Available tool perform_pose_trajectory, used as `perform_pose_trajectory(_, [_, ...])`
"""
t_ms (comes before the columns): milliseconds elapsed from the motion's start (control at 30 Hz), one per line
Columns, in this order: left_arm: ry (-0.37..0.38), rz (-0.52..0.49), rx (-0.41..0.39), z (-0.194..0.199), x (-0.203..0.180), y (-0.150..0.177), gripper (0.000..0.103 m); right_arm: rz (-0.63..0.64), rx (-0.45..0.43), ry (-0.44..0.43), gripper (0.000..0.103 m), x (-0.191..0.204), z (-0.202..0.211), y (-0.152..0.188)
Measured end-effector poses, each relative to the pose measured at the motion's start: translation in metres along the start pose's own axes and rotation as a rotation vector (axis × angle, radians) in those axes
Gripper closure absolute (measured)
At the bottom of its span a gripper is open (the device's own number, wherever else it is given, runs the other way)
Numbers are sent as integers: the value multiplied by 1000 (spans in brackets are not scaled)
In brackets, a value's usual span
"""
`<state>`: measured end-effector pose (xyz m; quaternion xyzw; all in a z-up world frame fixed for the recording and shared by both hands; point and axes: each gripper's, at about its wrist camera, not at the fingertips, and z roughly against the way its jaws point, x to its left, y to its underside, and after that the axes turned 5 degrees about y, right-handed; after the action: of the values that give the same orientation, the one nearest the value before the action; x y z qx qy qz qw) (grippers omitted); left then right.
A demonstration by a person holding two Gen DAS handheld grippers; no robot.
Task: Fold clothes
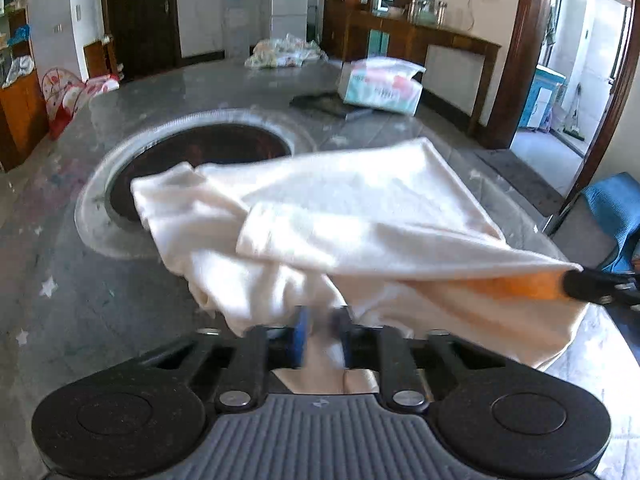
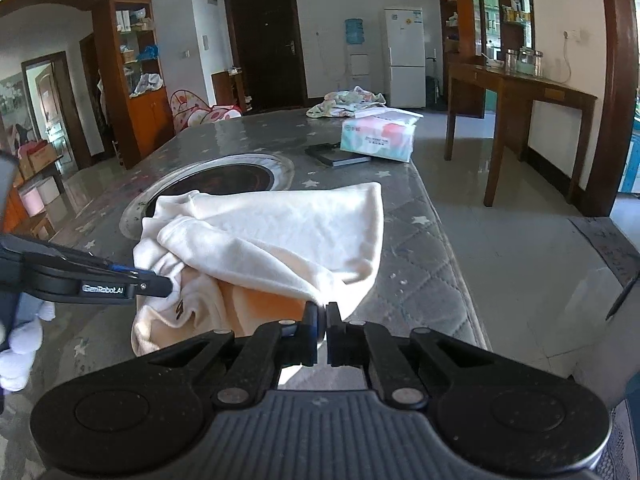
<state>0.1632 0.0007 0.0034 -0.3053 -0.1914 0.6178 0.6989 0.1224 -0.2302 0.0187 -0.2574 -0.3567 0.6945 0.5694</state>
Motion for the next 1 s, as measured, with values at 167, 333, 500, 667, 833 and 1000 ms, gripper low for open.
perform_pose_trajectory(167, [-7, 63, -50, 27, 12, 11, 98, -3, -7, 29, 102, -8, 10, 7])
perform_pose_trajectory(333, [-3, 108, -84, 62, 21, 23, 98, 4, -22, 26, 102, -11, 25, 8])
perform_pose_trajectory(500, [0, 140, -94, 87, 27, 49, 98, 79, -24, -52, 96, 10, 30, 4])
perform_pose_trajectory(667, [6, 204, -90, 99, 36, 74, 98, 156, -13, -143, 80, 50, 6, -6])
perform_pose_trajectory(833, [20, 242, -82, 110, 39, 94, 99, 253, 50, -233, 76, 99, -31, -7])
perform_pose_trajectory(1000, [30, 253, -73, 118, 40, 107, 99, 333, 108, -281, 72, 137, -52, 6])
